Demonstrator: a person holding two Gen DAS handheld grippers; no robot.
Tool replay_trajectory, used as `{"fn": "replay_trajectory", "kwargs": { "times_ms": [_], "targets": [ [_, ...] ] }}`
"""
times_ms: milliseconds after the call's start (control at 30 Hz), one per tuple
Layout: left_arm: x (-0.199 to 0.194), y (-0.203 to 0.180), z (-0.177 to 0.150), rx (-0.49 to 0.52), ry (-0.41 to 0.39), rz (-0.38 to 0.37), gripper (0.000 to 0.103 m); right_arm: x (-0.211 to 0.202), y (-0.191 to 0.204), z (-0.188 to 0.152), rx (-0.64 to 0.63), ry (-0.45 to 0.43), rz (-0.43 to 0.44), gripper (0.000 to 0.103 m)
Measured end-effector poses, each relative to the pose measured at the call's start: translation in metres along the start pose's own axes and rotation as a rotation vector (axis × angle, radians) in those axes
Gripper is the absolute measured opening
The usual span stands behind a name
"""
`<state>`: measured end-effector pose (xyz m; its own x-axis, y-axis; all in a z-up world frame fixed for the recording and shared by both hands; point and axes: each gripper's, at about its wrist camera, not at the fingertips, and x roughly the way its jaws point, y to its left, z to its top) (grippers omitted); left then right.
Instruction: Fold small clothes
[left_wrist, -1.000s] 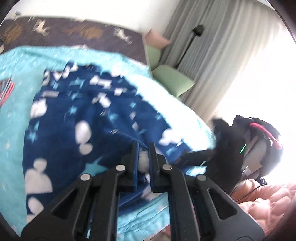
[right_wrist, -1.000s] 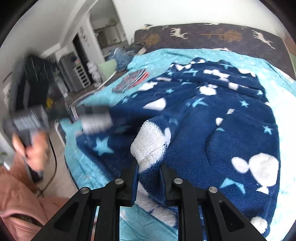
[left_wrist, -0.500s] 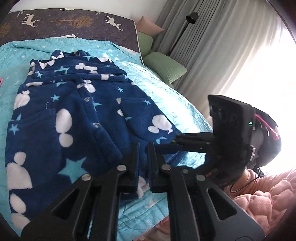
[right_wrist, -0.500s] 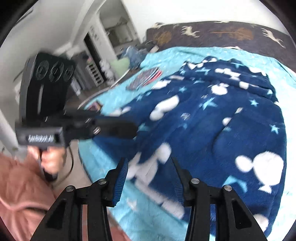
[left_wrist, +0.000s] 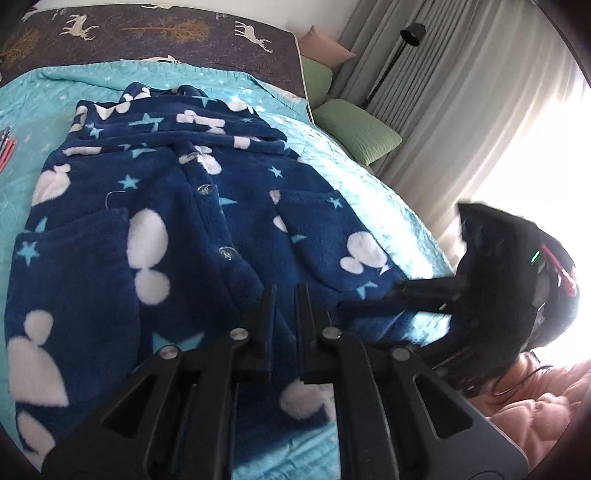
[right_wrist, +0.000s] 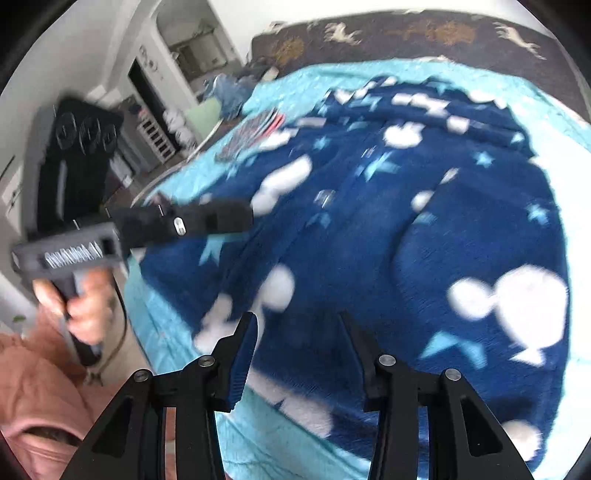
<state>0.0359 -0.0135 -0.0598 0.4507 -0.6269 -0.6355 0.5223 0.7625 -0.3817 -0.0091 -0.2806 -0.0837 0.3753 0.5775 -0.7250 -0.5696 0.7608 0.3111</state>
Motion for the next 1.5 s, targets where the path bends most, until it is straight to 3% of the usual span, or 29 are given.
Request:
{"fn": "replay_trajectory", "kwargs": {
  "times_ms": [100, 200, 300, 400, 467, 533, 567, 600, 633, 733, 800, 900, 1033, 1167, 1267, 1500],
  "targets": [
    [0.037, 0.013, -0.018, -0.085, 0.127, -0.018, 0.009, -0.015, -0.005, 0.014, 0.026, -0.069, -0.010, 0.045],
    [0.033, 0.010, -0.030, -0.091, 0.085, -0.040, 0.009, -0.021, -0.013, 0.030, 0.074, -0.115, -0.054, 0.045],
    [0.019, 0.012, -0.032, -0.135, 0.088, -0.108, 0.010, -0.015, -0.020, 0.047, 0.124, -0.120, -0.038, 0.045],
    [0.001, 0.010, -0.037, -0.100, 0.074, -0.054, 0.010, 0.005, -0.016, 0.066, 0.132, -0.097, 0.017, 0.041],
    [-0.014, 0.011, -0.040, -0.091, 0.054, -0.035, 0.019, 0.019, -0.007, 0.072, 0.104, -0.078, 0.070, 0.035],
    [-0.032, 0.016, -0.042, -0.096, 0.016, 0.013, 0.040, 0.043, -0.004, 0.075, 0.093, -0.015, 0.131, 0.033],
    [-0.038, 0.020, -0.042, -0.101, -0.001, 0.044, 0.043, 0.053, -0.003, 0.072, 0.088, 0.020, 0.122, 0.032],
    [-0.046, 0.026, -0.043, -0.109, -0.019, 0.086, 0.047, 0.068, -0.006, 0.068, 0.074, 0.068, 0.048, 0.025],
    [-0.057, 0.033, -0.044, -0.122, -0.041, 0.140, 0.047, 0.079, -0.009, 0.062, 0.063, 0.099, -0.038, 0.024],
    [-0.088, 0.056, -0.049, -0.177, -0.101, 0.270, 0.050, 0.061, -0.013, 0.048, 0.076, 0.057, -0.021, 0.025],
    [-0.109, 0.078, -0.057, -0.235, -0.138, 0.344, 0.061, 0.040, -0.016, 0.041, 0.084, 0.034, -0.028, 0.027],
    [-0.119, 0.102, -0.068, -0.297, -0.131, 0.430, 0.062, 0.000, -0.024, 0.023, 0.083, -0.015, -0.127, 0.028],
    [-0.118, 0.111, -0.087, -0.331, -0.084, 0.408, 0.063, -0.048, -0.052, -0.011, 0.186, -0.045, -0.259, 0.028],
    [-0.113, 0.101, -0.103, -0.324, -0.046, 0.374, 0.065, -0.088, -0.076, -0.047, 0.308, -0.061, -0.334, 0.030],
    [-0.110, 0.101, -0.106, -0.341, -0.036, 0.365, 0.065, -0.105, -0.092, -0.071, 0.393, -0.062, -0.387, 0.040],
    [-0.110, 0.099, -0.107, -0.342, -0.038, 0.349, 0.065, -0.106, -0.100, -0.093, 0.438, -0.064, -0.327, 0.047]
  ]
}}
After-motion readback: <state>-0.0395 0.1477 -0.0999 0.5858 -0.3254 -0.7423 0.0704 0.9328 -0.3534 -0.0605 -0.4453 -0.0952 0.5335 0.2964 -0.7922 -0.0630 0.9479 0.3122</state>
